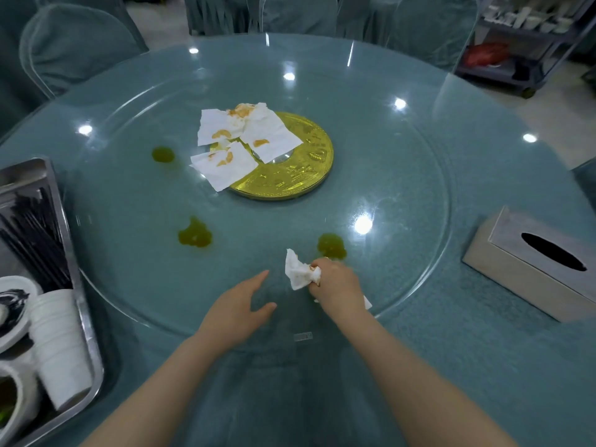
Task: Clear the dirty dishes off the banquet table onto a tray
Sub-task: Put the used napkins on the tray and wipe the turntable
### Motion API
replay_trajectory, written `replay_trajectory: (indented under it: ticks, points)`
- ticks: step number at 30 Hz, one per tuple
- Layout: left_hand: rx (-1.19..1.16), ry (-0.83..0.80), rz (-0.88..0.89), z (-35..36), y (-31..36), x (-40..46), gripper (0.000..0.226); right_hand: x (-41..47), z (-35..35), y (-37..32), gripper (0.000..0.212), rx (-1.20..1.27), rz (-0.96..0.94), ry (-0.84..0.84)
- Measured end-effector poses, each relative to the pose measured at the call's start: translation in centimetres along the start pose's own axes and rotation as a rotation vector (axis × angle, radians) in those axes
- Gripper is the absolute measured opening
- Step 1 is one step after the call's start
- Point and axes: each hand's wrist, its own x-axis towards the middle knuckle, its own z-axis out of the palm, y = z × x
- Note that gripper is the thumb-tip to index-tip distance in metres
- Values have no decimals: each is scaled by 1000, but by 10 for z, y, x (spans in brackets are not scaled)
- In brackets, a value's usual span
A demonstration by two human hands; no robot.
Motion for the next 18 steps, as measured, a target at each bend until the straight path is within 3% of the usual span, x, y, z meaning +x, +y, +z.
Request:
replay_trajectory:
  ticks: [4, 12, 18]
  points:
    - [-31, 8, -54, -7, -13, -3, 64, 11, -7, -4, 10, -113, -12, -98]
    - [-61, 106, -63, -27, -22, -29, 62, 6, -11, -5, 19, -245, 15, -103]
    - [-133, 232, -113, -42, -42, -70, 59, -20, -21, -5, 19, -138, 61, -50]
